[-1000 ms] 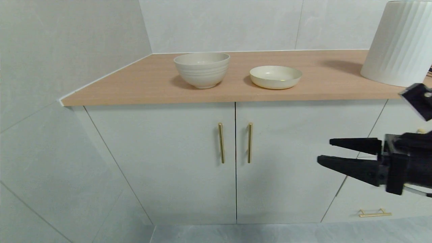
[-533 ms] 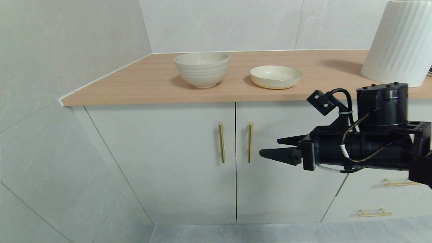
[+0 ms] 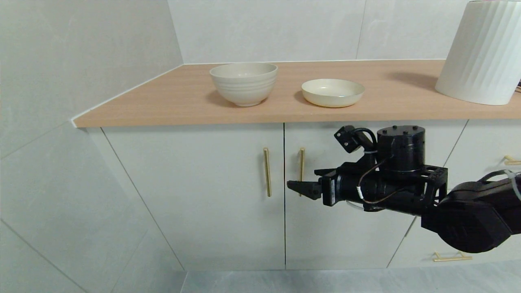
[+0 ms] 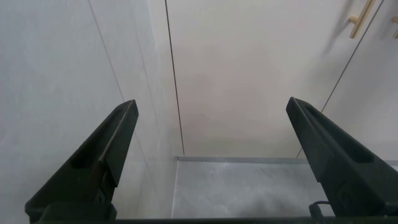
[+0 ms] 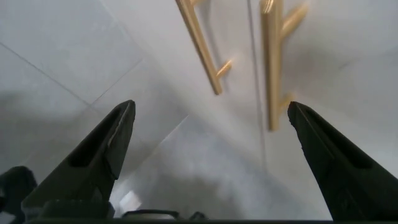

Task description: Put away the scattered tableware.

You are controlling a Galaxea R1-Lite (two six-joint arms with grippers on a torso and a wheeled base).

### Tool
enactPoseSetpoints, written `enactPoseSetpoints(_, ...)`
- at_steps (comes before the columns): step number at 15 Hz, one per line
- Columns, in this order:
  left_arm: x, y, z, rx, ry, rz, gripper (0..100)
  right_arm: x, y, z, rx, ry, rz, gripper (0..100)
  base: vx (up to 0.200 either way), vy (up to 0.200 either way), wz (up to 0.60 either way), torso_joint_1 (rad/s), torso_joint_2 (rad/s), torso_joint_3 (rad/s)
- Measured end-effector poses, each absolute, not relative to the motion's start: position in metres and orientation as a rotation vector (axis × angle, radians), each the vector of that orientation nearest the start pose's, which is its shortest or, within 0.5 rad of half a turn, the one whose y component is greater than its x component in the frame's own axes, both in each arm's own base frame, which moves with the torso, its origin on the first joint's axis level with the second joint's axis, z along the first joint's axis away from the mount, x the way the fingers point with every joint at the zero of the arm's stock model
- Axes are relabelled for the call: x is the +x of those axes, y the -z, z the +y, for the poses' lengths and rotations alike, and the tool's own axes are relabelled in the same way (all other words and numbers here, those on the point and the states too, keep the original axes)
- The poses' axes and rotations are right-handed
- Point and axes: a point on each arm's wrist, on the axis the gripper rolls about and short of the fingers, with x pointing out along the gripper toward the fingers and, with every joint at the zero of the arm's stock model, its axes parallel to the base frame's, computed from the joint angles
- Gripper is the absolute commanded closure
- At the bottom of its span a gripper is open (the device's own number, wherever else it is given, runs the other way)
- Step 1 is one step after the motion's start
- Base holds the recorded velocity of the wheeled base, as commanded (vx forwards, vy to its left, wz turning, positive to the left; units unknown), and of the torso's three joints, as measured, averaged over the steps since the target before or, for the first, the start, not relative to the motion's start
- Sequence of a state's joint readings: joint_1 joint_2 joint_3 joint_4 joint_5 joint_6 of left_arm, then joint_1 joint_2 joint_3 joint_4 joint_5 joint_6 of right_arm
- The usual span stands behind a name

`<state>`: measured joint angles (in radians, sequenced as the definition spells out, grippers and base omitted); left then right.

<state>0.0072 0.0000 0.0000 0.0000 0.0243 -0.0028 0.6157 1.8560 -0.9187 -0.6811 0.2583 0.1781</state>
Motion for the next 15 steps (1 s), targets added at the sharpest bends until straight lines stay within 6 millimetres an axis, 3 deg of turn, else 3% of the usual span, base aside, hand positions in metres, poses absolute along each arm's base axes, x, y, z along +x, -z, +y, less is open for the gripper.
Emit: enactPoseSetpoints(15,-0.023,-0.075,0.0,-0.003,-0.031,0.0,0,0.313,-0.13,0.23,0.221,-0.768,0.268,0,0.0,0.0,0.0,0.0,0.0,0.0)
